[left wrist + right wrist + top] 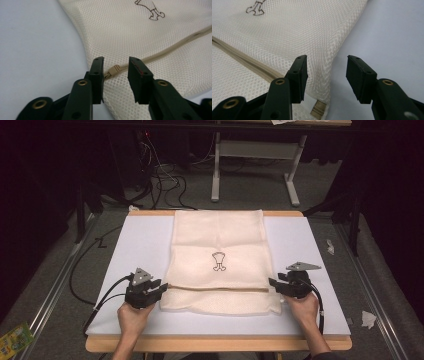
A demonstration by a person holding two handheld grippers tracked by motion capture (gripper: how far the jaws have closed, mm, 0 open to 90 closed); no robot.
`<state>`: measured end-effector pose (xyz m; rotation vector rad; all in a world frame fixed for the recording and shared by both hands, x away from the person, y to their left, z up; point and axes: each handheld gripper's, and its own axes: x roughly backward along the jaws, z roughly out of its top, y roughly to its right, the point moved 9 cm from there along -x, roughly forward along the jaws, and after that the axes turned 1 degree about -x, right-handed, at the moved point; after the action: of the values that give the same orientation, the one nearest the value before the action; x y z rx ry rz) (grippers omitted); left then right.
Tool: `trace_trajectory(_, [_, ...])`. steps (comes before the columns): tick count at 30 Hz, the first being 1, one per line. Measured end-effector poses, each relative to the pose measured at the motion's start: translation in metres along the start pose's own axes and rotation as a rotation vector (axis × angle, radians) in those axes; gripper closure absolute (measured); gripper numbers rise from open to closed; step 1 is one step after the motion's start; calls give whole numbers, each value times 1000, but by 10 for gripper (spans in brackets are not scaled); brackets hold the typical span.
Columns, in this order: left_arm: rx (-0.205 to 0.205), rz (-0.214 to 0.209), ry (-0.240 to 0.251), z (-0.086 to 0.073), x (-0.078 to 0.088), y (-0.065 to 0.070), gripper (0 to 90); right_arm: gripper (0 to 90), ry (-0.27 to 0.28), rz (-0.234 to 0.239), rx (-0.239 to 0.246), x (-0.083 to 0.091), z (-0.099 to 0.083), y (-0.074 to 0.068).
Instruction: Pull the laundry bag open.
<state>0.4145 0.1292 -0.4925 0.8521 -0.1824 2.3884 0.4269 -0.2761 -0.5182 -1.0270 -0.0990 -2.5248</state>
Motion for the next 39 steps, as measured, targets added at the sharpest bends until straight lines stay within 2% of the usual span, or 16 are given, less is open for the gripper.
trace_trajectory(5, [-6, 20, 49, 5, 10, -5, 606, 530, 51, -5, 27, 11, 6, 0])
trace_trajectory(11, [0, 47, 121, 12, 28, -16, 575, 529, 123, -16, 8, 30, 9, 8])
trace_trajectory(16, [28, 64, 166, 14, 41, -26, 569, 529, 153, -27, -7, 40, 10, 16])
trace_trajectory(26, [69, 85, 200, 11, 51, -41, 561, 528, 215, -57, -54, 62, 7, 39])
trace_trajectory(33, [96, 99, 200, 6, 51, -50, 557, 522, 246, -68, -104, 72, 4, 54])
trace_trajectory(36, [101, 82, 190, 4, 50, -52, 616, 521, 253, -73, -116, 74, 1, 59])
trace_trajectory(39, [107, 93, 183, 2, 48, -55, 592, 519, 252, -85, -130, 75, -3, 66])
